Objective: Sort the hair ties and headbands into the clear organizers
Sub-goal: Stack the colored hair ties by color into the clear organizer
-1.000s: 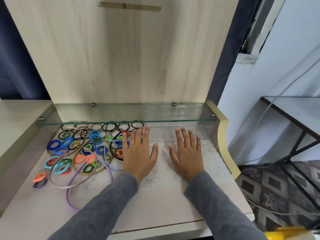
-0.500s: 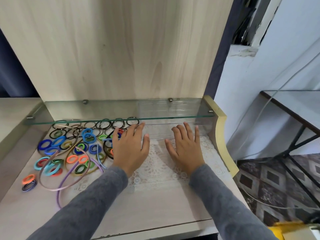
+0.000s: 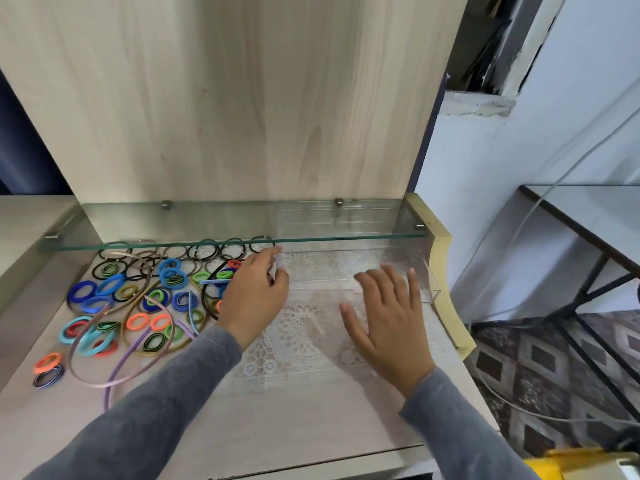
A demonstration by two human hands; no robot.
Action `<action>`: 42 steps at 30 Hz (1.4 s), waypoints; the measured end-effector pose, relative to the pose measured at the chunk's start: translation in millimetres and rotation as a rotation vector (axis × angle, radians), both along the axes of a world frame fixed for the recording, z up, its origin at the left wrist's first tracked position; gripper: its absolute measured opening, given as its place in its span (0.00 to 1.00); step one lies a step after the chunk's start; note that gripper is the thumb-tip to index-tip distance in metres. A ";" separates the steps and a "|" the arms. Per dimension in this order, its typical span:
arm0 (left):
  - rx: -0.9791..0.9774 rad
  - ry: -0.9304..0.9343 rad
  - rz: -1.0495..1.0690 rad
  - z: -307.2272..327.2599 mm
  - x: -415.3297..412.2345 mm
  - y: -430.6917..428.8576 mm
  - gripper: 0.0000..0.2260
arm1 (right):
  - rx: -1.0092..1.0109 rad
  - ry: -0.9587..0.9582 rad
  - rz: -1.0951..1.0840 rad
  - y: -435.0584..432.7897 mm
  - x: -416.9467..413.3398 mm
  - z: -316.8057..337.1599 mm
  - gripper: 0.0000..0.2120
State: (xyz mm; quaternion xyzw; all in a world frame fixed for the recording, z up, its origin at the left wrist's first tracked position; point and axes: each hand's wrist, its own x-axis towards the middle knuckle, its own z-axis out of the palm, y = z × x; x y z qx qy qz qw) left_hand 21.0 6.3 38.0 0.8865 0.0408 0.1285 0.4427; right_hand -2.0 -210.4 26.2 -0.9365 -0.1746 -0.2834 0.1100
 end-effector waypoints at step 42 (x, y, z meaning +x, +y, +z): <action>-0.314 0.128 0.047 1.6 -34.6 -3.5 0.13 | 0.445 0.219 -0.355 -48.7 24.7 8.2 0.17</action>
